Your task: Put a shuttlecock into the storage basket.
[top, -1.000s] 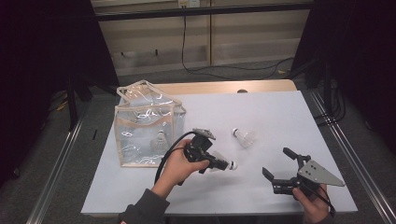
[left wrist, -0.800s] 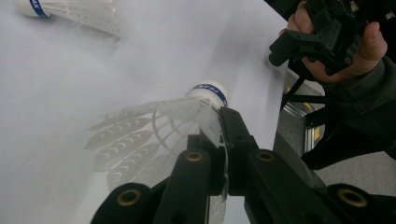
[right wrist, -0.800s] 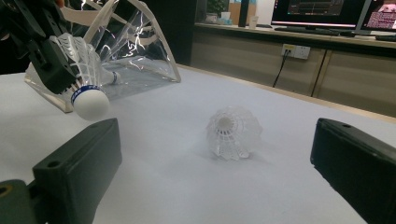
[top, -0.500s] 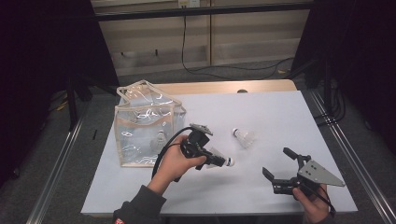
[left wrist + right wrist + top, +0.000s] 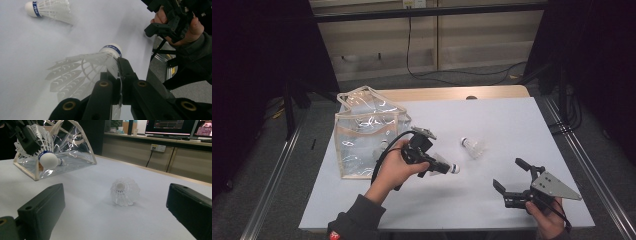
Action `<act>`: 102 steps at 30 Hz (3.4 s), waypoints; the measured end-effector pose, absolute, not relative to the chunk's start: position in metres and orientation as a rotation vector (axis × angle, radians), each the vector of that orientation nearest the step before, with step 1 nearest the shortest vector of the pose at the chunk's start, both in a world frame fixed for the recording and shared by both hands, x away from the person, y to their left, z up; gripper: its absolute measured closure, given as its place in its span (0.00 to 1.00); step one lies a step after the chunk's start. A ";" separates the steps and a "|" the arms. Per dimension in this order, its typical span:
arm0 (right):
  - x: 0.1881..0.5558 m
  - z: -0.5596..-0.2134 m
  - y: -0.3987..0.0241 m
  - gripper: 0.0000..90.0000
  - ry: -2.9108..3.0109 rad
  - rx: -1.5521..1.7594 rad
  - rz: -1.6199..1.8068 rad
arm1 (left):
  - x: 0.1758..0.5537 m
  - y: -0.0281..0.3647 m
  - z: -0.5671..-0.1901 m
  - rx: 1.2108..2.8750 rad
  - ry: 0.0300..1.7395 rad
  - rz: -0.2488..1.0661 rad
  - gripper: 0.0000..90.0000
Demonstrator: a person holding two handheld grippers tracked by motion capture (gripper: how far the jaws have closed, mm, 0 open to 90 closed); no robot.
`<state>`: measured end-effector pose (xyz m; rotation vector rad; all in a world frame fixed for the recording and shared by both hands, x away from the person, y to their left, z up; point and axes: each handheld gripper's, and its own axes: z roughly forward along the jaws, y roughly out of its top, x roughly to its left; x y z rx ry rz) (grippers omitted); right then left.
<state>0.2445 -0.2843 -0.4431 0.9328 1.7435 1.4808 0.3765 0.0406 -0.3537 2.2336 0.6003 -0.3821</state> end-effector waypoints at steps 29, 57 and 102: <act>0.244 -0.443 -0.284 0.02 1.747 0.931 1.482 | 0.391 0.056 -0.324 2.239 0.643 -0.333 0.99; 0.244 -0.443 -0.285 0.02 1.745 0.928 1.483 | 0.404 0.067 -0.303 2.229 0.677 -0.295 0.99; 0.244 -0.443 -0.285 0.02 1.747 0.923 1.477 | 0.418 0.081 -0.275 2.225 0.717 -0.245 0.99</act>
